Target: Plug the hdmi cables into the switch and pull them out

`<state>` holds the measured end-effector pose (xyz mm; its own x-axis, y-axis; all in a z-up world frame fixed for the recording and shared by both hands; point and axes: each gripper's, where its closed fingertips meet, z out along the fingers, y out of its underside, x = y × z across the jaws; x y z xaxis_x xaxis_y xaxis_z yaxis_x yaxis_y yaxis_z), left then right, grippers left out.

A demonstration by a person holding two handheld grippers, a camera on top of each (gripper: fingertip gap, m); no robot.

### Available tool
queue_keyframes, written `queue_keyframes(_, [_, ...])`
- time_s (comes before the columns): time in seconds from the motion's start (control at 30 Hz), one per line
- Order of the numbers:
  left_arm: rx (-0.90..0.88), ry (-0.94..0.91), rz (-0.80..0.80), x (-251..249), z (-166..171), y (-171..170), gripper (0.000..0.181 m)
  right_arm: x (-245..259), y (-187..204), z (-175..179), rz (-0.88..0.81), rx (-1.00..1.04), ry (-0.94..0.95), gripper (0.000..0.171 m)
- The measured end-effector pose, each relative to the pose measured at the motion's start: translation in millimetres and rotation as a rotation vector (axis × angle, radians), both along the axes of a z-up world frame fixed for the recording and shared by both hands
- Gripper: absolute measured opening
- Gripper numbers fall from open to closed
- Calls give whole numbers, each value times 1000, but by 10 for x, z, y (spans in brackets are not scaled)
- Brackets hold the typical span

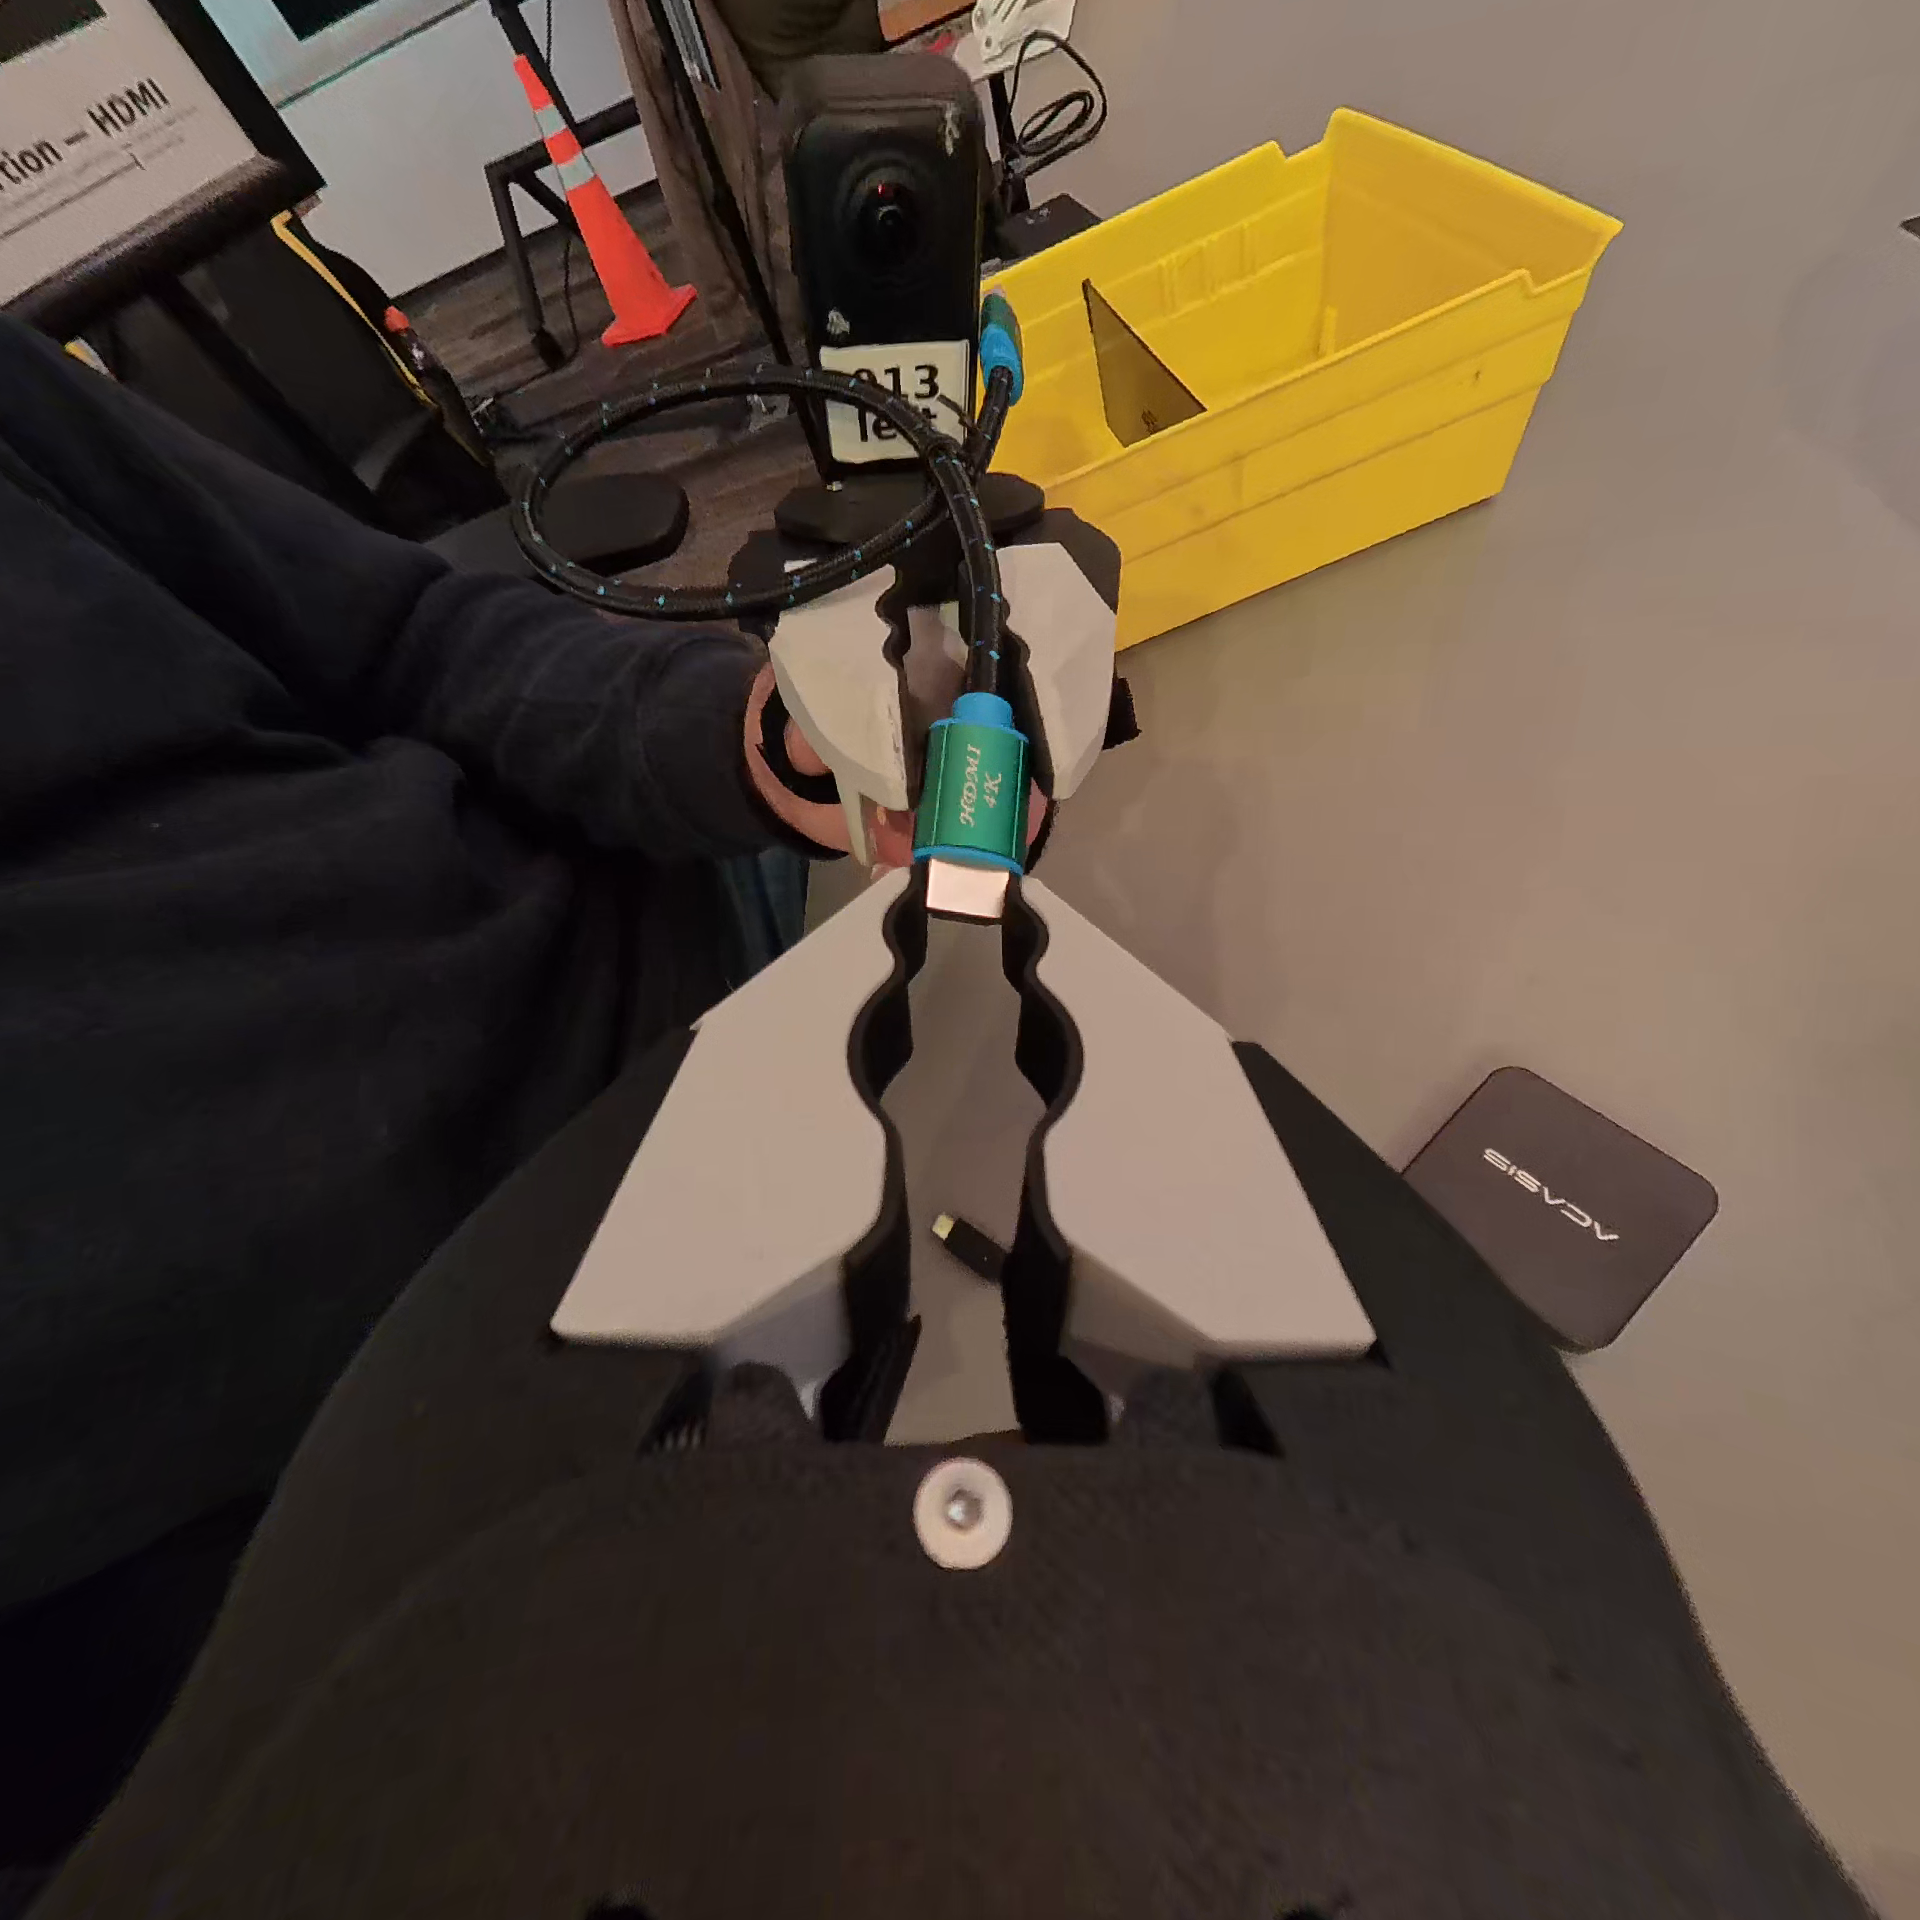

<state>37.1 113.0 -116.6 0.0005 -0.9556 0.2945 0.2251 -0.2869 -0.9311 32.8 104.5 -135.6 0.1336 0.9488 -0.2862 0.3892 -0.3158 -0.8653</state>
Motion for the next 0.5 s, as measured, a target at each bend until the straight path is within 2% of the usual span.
queue_keyframes(0.1, [-14, -2, -25, 10, 7, -19, 27, 15, -11, -11, 6, 9, -19, 12])
queue_keyframes(0.2, [-30, -9, -37, 4, -9, -13, 22, 28, -23, -19, 13, 24, -36, 12])
queue_keyframes(0.5, [-36, -9, -33, -20, 14, 2, 21, 11, 18, 9, -5, 67, -46, 12])
